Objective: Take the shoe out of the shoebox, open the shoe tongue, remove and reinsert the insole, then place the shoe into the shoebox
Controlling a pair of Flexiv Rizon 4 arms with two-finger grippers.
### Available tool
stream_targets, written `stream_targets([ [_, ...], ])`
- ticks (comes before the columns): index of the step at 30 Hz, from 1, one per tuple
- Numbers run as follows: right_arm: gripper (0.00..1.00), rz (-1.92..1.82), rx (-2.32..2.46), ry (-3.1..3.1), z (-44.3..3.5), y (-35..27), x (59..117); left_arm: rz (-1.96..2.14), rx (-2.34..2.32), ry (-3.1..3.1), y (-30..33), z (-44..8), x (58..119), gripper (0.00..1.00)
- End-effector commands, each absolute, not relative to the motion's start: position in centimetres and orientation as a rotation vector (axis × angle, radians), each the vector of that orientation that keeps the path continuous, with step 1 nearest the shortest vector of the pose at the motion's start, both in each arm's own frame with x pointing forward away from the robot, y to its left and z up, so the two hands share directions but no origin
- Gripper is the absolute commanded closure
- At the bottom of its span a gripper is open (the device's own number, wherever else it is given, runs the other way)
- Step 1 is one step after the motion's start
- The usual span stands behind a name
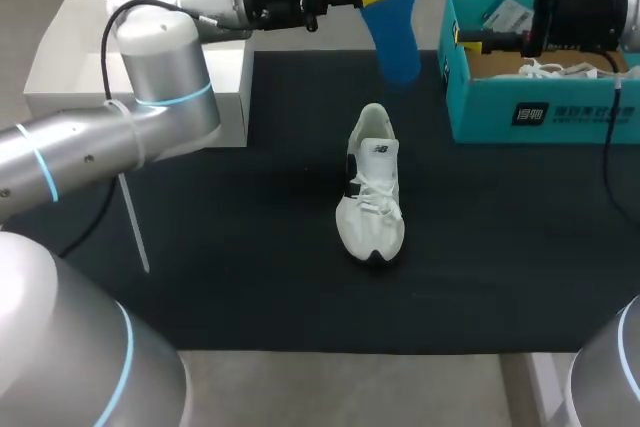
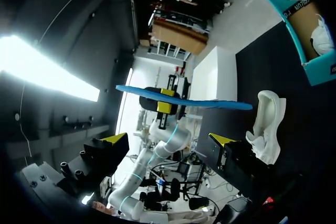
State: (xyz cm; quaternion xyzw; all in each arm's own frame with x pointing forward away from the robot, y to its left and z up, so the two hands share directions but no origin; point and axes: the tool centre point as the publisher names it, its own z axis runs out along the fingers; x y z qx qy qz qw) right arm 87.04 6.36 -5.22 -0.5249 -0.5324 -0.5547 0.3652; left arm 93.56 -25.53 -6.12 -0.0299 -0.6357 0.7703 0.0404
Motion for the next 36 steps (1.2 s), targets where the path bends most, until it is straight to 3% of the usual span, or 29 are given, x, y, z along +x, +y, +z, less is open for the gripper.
stream_targets([
  [1,0.00,-1.426,-1.353,-1.368,-5.27,6.54,87.08,2.716,-1.219,-2.058,-26.03,-6.45,94.40,1.00],
  [4,0.00,-1.426,-1.353,-1.368,-5.27,6.54,87.08,2.709,-1.807,-1.959,-25.96,-6.39,94.60,1.00],
  [13,0.00,-1.426,-1.353,-1.368,-5.27,6.54,87.08,2.762,-2.295,-1.783,-25.65,-5.53,94.72,1.00],
  [36,0.00,-1.426,-1.353,-1.368,-5.27,6.54,87.08,2.758,-2.324,-1.773,-25.65,-5.53,94.72,1.00],
])
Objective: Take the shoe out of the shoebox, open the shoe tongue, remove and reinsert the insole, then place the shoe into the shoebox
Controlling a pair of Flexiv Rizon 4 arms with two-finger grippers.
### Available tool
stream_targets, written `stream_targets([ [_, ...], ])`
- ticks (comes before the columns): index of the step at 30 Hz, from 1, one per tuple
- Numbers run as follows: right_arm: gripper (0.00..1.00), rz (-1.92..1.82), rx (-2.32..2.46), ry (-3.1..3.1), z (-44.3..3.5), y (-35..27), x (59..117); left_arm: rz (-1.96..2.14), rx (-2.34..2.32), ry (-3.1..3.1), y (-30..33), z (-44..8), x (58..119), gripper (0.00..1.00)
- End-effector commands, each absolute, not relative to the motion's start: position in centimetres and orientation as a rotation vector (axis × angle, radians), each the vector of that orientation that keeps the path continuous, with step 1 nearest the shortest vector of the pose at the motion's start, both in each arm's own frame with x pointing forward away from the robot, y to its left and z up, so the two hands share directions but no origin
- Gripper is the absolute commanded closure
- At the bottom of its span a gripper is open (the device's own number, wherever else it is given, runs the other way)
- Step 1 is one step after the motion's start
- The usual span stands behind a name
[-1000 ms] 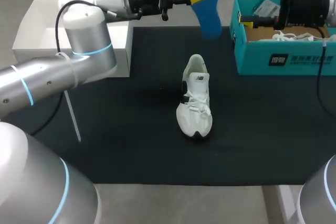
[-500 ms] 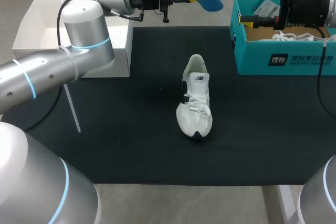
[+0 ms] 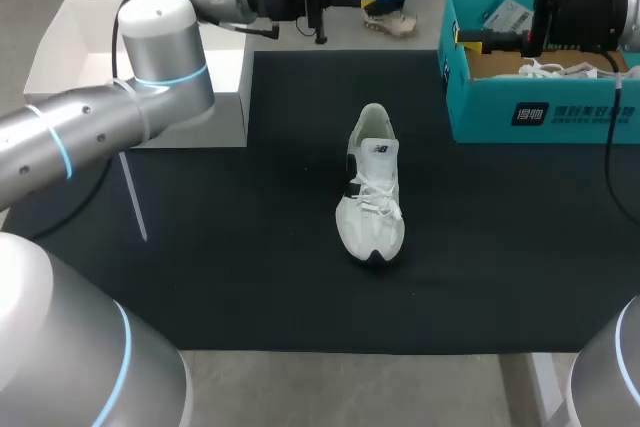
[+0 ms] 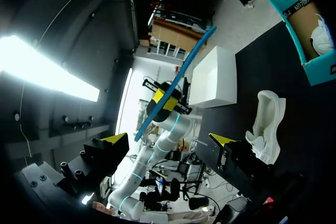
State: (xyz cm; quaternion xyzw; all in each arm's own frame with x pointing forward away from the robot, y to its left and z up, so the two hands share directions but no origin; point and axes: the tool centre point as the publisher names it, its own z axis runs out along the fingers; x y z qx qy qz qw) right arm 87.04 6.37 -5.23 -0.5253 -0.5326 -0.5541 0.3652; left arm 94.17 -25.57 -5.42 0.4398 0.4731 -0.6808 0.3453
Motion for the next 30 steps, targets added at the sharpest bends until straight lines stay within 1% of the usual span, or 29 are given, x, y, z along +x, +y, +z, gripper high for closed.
stream_targets([
  [1,0.00,-1.426,-1.353,-1.368,-5.3,6.5,87.1,-1.554,1.310,0.999,-25.7,-5.5,94.7,1.00],
  [2,0.00,-1.426,-1.353,-1.368,-5.3,6.5,87.1,-1.554,1.310,0.999,-25.7,-5.5,94.7,1.00],
  [5,0.00,-1.426,-1.353,-1.368,-5.3,6.5,87.1,-1.382,1.351,0.887,-25.8,-5.8,94.8,1.00],
  [7,0.00,-1.426,-1.353,-1.368,-5.3,6.5,87.1,-1.413,1.274,0.894,-25.8,-5.9,94.8,1.00],
  [9,0.00,-1.426,-1.353,-1.368,-5.3,6.5,87.1,-1.373,1.320,0.905,-25.8,-6.1,94.8,1.00],
  [16,0.00,-1.448,-1.367,-1.363,-5.1,6.4,87.3,-1.404,1.247,1.096,-25.7,-6.8,94.5,1.00],
  [25,0.00,-1.480,-1.425,-1.429,-5.3,6.9,89.8,-1.304,1.266,1.122,-26.1,-7.3,94.2,1.00],
  [26,0.18,-1.480,-1.428,-1.430,-5.3,6.9,90.1,-1.287,1.271,1.116,-26.0,-7.3,94.2,1.00],
  [27,0.51,-1.481,-1.428,-1.429,-5.2,6.9,90.5,-1.273,1.276,1.108,-26.1,-7.3,94.2,1.00],
  [28,0.54,-1.489,-1.427,-1.425,-5.2,7.0,90.9,-1.272,1.276,1.105,-26.1,-7.2,94.2,1.00],
  [30,0.53,-1.502,-1.407,-1.420,-5.0,7.2,91.6,-1.267,1.262,1.089,-26.1,-7.1,94.3,1.00],
])
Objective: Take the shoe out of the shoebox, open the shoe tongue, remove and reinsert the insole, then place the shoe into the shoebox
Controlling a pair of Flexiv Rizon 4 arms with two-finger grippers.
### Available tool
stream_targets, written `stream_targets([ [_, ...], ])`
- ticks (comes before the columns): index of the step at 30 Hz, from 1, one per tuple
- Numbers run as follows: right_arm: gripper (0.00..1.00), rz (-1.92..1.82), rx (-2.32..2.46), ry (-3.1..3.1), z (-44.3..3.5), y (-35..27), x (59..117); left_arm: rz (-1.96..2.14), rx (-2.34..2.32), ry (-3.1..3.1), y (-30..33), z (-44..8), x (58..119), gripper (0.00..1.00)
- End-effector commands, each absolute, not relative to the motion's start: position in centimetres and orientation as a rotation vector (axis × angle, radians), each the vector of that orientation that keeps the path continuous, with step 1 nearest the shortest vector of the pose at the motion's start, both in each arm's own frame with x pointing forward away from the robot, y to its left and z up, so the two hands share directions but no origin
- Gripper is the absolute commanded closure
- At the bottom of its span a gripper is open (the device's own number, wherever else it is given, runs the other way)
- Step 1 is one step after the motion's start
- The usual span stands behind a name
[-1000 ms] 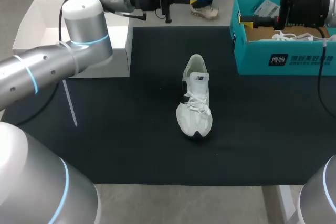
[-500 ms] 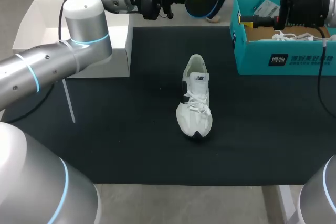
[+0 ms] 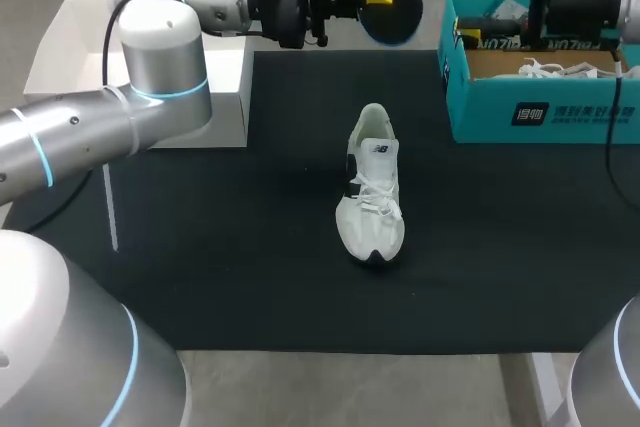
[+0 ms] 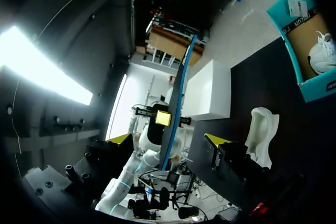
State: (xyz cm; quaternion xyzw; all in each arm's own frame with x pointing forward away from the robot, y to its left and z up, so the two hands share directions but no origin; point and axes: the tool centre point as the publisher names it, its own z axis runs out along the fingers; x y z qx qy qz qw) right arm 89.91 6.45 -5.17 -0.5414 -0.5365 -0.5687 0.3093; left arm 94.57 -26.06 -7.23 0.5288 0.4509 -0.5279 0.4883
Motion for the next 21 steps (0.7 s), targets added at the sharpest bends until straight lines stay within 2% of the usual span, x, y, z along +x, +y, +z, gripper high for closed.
stream_targets([
  [1,0.53,-1.499,-1.400,-1.424,-5.0,7.4,91.8,-1.266,1.264,1.091,-26.1,-7.0,94.3,1.00],
  [21,0.56,-1.414,-1.354,-1.435,-5.6,10.1,93.1,-1.202,1.284,1.038,-28.2,-6.9,95.9,1.00],
])
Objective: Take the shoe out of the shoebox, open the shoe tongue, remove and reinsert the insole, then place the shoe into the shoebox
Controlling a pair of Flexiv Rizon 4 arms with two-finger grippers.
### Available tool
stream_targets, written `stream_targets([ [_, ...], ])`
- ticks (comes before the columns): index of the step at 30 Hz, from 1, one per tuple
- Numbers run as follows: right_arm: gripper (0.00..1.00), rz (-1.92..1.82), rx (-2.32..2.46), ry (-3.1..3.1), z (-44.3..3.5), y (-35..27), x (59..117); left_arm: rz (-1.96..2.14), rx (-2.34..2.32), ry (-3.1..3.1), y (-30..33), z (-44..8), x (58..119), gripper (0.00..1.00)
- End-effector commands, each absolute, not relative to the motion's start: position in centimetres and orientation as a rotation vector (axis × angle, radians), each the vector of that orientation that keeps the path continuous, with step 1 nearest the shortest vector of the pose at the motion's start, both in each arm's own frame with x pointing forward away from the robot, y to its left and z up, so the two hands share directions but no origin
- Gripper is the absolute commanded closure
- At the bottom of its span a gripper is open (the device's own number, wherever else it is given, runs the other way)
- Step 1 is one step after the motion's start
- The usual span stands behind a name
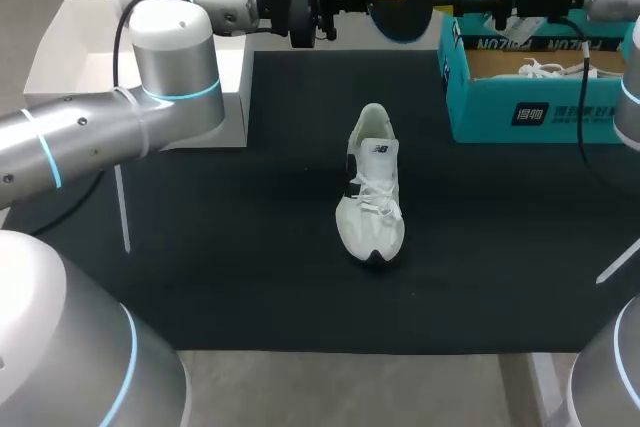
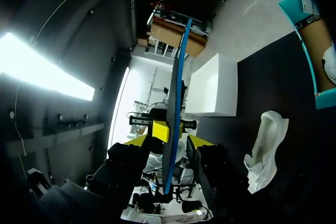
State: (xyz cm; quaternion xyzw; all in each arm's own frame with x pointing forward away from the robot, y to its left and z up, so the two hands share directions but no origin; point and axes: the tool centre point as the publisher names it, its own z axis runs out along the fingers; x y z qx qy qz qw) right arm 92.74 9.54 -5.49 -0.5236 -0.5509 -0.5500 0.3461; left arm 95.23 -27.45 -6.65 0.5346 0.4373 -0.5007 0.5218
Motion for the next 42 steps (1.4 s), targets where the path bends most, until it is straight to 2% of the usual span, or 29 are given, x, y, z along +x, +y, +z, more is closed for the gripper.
stream_targets([
  [1,0.57,-1.411,-1.353,-1.436,-5.7,10.2,93.0,-1.199,1.285,1.037,-28.2,-6.9,96.0,1.00],
  [8,0.69,-1.385,-1.338,-1.438,-6.1,11.0,92.7,-1.190,1.278,1.035,-28.6,-6.8,96.7,1.00],
  [14,0.72,-1.383,-1.335,-1.435,-6.2,11.2,92.8,-1.193,1.285,1.032,-28.7,-6.7,96.6,1.00],
  [17,0.86,-1.383,-1.336,-1.436,-6.2,11.2,92.8,-1.194,1.287,1.033,-28.7,-6.8,96.5,1.00],
  [19,1.00,-1.382,-1.337,-1.439,-6.2,11.1,92.8,-1.197,1.286,1.033,-28.7,-6.8,96.5,1.00],
  [25,1.00,-1.385,-1.333,-1.446,-6.4,11.0,92.7,-1.244,1.302,0.984,-28.4,-6.5,96.1,1.00],
  [26,1.00,-1.389,-1.331,-1.451,-6.4,11.0,92.7,-1.249,1.314,0.984,-28.2,-6.6,96.1,0.98],
  [27,1.00,-1.395,-1.330,-1.453,-6.5,11.0,92.7,-1.246,1.328,0.987,-28.0,-6.7,96.2,0.51],
  [28,1.00,-1.409,-1.336,-1.465,-6.5,10.9,92.6,-1.242,1.329,0.991,-27.7,-6.8,96.3,0.00],
  [34,1.00,-1.537,-1.348,-1.525,-5.9,10.0,92.9,-1.250,1.321,1.015,-24.6,-7.1,97.8,0.00],
  [42,1.00,-1.785,-1.240,-1.734,-3.8,9.1,93.8,-1.287,1.644,1.019,-18.2,-8.2,98.1,0.00],
])
